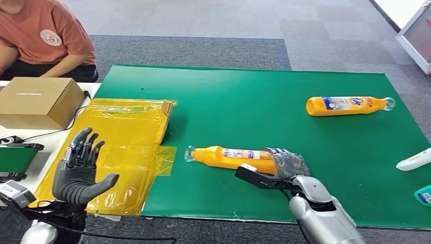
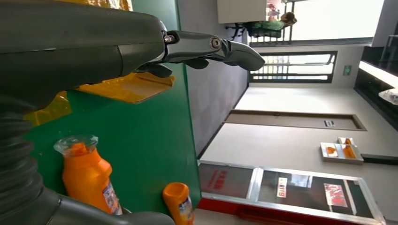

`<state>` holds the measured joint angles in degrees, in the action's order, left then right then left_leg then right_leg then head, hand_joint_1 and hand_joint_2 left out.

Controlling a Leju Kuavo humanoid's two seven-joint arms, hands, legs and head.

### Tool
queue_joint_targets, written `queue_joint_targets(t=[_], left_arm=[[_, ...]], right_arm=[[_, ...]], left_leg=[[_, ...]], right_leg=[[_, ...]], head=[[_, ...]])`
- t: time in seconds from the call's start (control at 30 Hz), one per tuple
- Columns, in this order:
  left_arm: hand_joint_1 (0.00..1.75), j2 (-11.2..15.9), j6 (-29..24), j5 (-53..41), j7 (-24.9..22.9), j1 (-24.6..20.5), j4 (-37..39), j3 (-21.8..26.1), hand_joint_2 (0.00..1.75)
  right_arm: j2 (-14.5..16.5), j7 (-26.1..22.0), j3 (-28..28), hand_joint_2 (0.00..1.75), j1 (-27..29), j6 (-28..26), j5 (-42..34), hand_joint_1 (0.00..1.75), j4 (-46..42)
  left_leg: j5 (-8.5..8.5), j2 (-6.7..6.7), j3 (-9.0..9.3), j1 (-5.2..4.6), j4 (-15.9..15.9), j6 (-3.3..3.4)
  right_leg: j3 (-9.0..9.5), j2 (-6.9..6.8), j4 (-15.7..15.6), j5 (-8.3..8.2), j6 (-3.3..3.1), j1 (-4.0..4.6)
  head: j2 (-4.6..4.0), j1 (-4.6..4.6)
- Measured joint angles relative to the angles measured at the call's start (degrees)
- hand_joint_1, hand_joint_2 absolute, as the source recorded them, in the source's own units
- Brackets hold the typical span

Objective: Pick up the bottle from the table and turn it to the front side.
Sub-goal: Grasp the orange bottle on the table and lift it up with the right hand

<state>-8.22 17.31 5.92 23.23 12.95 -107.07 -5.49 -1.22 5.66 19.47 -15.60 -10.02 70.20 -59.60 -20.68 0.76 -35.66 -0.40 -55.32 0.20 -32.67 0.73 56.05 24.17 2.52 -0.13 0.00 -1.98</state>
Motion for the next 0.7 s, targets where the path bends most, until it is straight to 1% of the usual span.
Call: queue_joint_targets(t=[0.1,0.27,0.33,0.37,0.4,0.47,0.53,0.6,0.7], left_arm=[[0.0,0.1,-0.34,0.11,0.0,0.13,-0.2,-0.15,1.75],[0.0,0.24,-0.54,0.22,0.0,0.23,-0.3,-0.26,1.75],[0.0,0.3,-0.62,0.32,0.02,0.3,-0.3,-0.26,1.75],[0.0,0.36,-0.72,0.47,0.1,0.31,-0.3,-0.28,1.75],[0.0,0.48,-0.85,0.74,0.26,0.31,-0.28,-0.33,1.75],[0.0,0.88,-1.16,1.59,0.77,0.17,-0.16,-0.48,1.75],[0.0,1.37,-1.55,2.61,1.16,-0.22,0.15,-0.84,1.75],[0.0,1.79,-2.04,3.47,1.3,-0.78,0.62,-1.5,1.75],[0.0,2.45,-2.89,4.18,1.37,-1.58,1.31,-2.85,1.75]], right_arm=[[0.0,-1.38,-0.07,1.75,0.63,-0.1,-2.13,1.75,-0.71],[0.31,-5.92,-1.18,1.75,1.57,1.3,-10.72,1.75,-2.09],[0.53,-7.58,-1.86,1.75,1.95,3.12,-14.39,1.75,-2.46],[0.73,-9.17,-2.52,1.75,2.21,5.49,-18.65,1.75,-2.71],[1.0,-11.23,-3.42,1.75,2.63,8.87,-25.19,1.75,-3.08],[1.74,-15.34,-5.62,1.75,3.81,16.26,-42.08,1.75,-4.38],[2.31,-17.72,-7.39,1.75,4.61,20.99,-57.13,1.75,-6.28],[2.51,-18.79,-8.29,1.75,4.88,23.35,-66.9,1.75,-8.49],[2.52,-19.57,-8.34,1.75,5.86,25.14,-75.18,1.75,-12.26]], left_leg=[[-0.01,0.0,-0.01,0.0,0.0,0.0],[-0.02,0.0,-0.02,0.0,0.0,0.0],[-0.02,0.0,-0.03,0.0,0.0,0.0],[-0.02,0.0,-0.04,0.0,0.0,0.0],[-0.02,0.0,-0.05,0.0,0.0,0.0],[-0.02,0.01,-0.1,0.0,0.0,0.0],[-0.02,0.01,-0.14,0.0,0.0,0.0],[-0.02,0.01,-0.14,0.0,0.0,0.01],[-0.03,0.0,-0.15,-0.02,0.0,0.01]], right_leg=[[0.0,0.0,0.0,0.01,0.0,0.0],[-0.01,-0.01,0.0,0.03,0.01,0.0],[-0.02,-0.01,0.0,0.04,0.01,0.0],[-0.02,-0.01,0.0,0.04,0.01,0.0],[-0.03,-0.01,0.0,0.04,0.02,0.0],[-0.07,-0.01,0.0,0.04,0.02,0.0],[-0.11,-0.02,0.0,0.03,0.03,0.0],[-0.12,-0.01,0.0,0.04,0.03,0.0],[-0.13,0.0,0.0,0.03,0.03,-0.02]], head=[[0.0,0.0],[-0.02,0.01],[-0.02,0.01],[-0.02,0.01],[-0.02,0.01],[-0.01,0.0],[-0.01,-0.01],[-0.02,0.01],[0.0,0.01]])
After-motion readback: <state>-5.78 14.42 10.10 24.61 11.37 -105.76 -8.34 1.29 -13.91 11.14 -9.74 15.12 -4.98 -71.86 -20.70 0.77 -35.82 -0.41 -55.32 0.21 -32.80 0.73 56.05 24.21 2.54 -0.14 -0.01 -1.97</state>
